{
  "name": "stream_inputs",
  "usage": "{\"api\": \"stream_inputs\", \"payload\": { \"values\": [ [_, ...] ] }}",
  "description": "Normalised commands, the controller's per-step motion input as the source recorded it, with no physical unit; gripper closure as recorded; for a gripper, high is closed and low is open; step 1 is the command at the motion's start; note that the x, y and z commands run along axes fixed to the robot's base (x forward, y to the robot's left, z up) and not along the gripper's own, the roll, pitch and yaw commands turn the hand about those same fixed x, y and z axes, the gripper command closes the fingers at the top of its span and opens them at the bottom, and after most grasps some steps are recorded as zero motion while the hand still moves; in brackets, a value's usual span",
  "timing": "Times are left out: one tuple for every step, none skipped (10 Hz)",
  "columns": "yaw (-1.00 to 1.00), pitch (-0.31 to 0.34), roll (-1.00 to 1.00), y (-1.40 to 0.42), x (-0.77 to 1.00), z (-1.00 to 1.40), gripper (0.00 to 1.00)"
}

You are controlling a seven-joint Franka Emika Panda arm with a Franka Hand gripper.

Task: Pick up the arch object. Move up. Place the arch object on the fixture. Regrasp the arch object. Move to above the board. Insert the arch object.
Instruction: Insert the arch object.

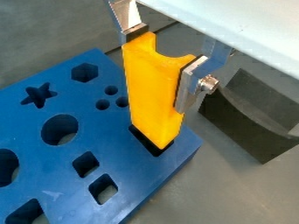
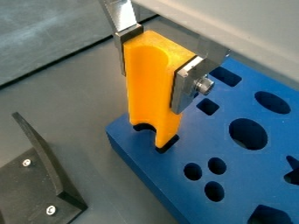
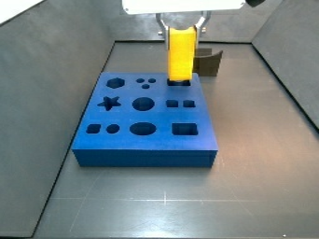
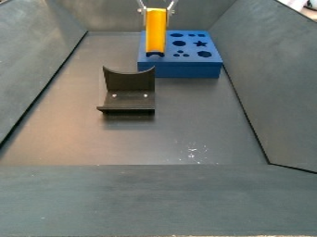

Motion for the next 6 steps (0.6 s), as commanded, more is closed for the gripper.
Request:
{"api": "stream_inputs", "payload": {
  "values": [
    [0.0,0.0,0.0,0.0,0.0,-0.02,1.0],
    [0.0,0.0,0.0,0.0,0.06,-0.13,1.0],
    [-0.01,0.0,0.0,-0.05,0.1,-0.16,1.0],
    [-0.07,0.0,0.0,-0.01,0.03,-0.15,1.0],
    [0.0,0.0,0.0,0.0,0.0,-0.02,1.0],
    [-0.03,0.0,0.0,-0.07,0.08,-0.09,1.0]
  ]
}}
